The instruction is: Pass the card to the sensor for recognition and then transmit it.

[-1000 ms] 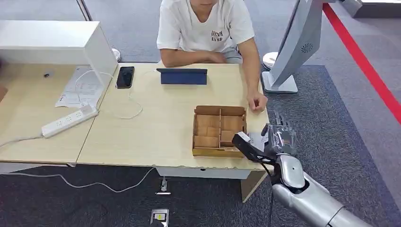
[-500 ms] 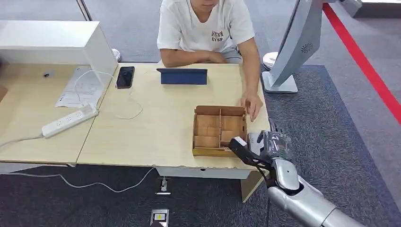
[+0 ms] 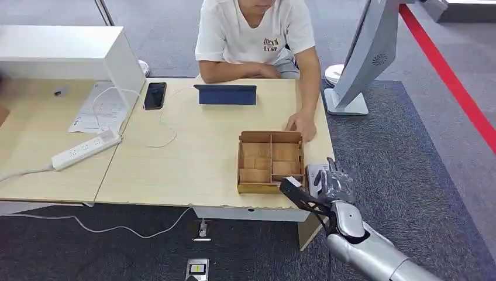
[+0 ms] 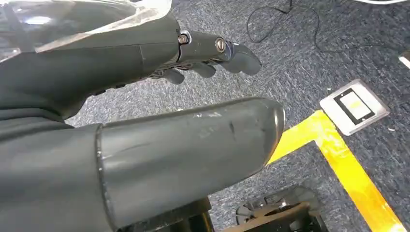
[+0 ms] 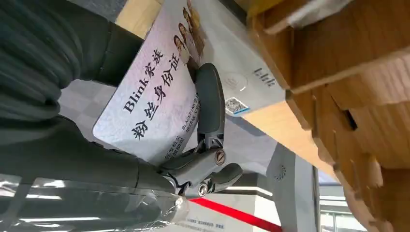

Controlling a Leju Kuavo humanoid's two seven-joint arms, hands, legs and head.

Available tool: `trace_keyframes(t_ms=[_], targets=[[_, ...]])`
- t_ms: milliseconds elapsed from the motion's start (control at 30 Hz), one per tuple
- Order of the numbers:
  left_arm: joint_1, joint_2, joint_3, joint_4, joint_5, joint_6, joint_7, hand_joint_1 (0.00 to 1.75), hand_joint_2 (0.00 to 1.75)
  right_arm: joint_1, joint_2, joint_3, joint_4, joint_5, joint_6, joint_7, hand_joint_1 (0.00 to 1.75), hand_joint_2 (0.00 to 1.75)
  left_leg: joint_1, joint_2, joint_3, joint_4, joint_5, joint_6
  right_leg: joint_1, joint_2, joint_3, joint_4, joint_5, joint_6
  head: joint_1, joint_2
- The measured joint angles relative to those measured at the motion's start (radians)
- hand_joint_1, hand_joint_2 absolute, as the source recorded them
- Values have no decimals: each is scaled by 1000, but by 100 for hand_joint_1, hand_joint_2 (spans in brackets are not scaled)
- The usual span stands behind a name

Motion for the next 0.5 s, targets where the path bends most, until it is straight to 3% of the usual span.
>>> trace_keyframes(t_ms=[500], targets=[[3, -4, 5, 1, -9, 9, -34, 0, 0, 7, 2, 12, 39, -37, -22, 15, 175, 175, 0, 0, 1, 0, 0, 0, 0, 0, 1, 0, 0, 1, 0, 0]])
